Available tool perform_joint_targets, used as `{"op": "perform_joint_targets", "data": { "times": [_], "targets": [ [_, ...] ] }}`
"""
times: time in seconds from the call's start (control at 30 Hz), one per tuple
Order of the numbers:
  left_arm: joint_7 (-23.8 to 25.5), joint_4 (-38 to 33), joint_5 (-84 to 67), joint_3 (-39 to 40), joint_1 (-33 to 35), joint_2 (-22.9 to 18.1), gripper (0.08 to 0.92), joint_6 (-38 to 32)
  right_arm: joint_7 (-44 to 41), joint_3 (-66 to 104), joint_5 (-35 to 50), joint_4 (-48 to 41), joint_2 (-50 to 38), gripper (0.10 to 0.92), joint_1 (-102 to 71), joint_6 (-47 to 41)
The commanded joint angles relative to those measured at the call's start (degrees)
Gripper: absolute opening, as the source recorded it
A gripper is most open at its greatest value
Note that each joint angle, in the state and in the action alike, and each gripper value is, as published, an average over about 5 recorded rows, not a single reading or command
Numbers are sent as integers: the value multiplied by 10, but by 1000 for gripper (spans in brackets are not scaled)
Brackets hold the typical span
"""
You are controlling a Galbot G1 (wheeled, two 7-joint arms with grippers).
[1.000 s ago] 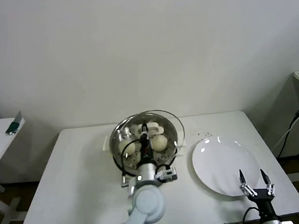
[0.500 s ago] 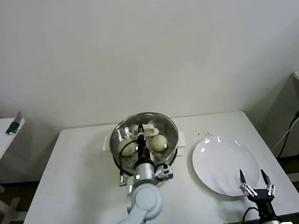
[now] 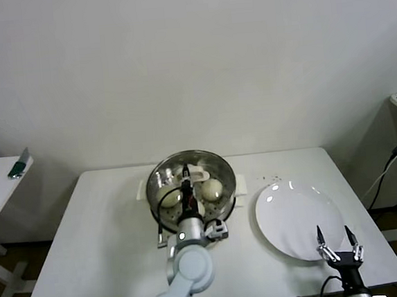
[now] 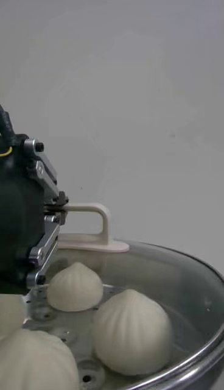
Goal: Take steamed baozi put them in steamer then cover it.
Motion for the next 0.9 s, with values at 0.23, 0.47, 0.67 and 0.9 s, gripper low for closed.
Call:
{"op": "perform_joint_targets", "data": {
  "times": [0.23,0.47,0.67,0.9],
  "targets": [
    [51,-105,-115,19,10,51,357,18,-7,3,-26,19,-11,823,-10,-58],
    [28,-160,-131,-19,58,79,556,2,-12,5,-37,18,-14,823,-12,-63],
    [-81,-229,-288,-107,109,89,729,-76,-10,3,-42,20,-10,823,-11,-64],
    [-176,-256,-585,-327,207,86,821,-231,15,-4,-38,44,-10,823,-23,-65]
  ]
}}
